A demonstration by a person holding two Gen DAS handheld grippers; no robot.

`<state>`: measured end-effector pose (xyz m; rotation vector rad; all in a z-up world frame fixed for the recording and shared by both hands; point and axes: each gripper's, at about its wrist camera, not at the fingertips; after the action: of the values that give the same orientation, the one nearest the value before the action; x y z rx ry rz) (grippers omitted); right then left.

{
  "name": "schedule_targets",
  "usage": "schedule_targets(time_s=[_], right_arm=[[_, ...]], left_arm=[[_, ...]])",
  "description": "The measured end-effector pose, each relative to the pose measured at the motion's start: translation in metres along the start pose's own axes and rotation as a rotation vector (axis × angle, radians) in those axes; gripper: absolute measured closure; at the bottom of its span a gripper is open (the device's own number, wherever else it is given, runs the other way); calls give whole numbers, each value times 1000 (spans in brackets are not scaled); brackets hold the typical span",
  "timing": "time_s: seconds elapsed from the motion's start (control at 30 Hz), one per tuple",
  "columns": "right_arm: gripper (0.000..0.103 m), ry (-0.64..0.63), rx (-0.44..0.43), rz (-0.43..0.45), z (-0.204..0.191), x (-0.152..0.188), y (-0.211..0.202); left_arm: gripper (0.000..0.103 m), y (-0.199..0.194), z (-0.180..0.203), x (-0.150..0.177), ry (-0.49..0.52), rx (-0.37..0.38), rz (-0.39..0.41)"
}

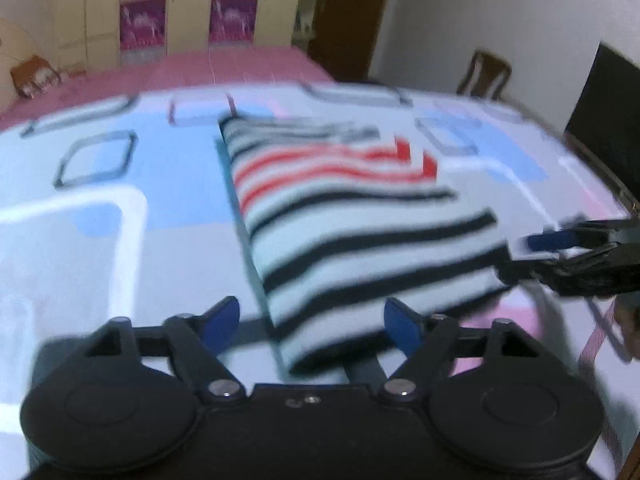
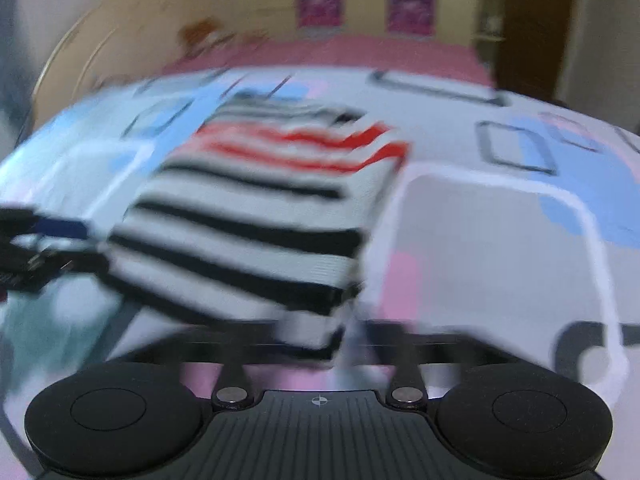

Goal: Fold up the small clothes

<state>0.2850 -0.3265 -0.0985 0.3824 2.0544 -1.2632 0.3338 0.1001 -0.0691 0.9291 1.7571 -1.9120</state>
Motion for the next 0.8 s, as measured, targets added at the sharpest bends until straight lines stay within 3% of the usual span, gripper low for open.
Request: schedule_targets(time_s=[0.07,0.1,0.17,0.33,0.4,0.53,0.57,0.6,0.63,0.67,0.8], right_arm=[[8,13,-28,75,5,-4,-12],[13,43,-23,82,11,-9,-12],[28,113,-35,102,24,-18,-9],[84,259,-153,111,57,-42,22],[91,228,-104,32,64,-45,42],[90,286,-193,52,83,-54,30],[87,307,-222,67,88,-55,24],[59,342,-241,76,98,-56,20],[23,376,-261,84,108,-56,20],[20,401,-288,90,117,-55,21],[22,513,-430,27,148,-53,40]], left_arm=[[24,3,-8,-8,-37,19,-3],[24,7,-11,-12,-61,28,-4],[24,19,-15,-22,-115,59,-9],[24,62,-5,-43,-208,77,-70],[23,74,0,-42,-215,73,-99],[24,73,8,-45,-191,66,-90],[23,73,7,-46,-191,95,-88],[23,75,5,-46,-204,127,-98],[23,80,3,-45,-227,148,-115],[23,84,1,-45,-245,156,-127],[22,101,-8,-45,-330,218,-172]])
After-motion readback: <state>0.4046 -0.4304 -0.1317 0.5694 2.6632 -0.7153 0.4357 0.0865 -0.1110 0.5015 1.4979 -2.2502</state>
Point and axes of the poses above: each gripper's, at about its wrist camera, not at the fingertips, and y roughly the way its jaws point, z to its right, x to its underside, and after that the axes turned 13 degrees about -x, right-handed
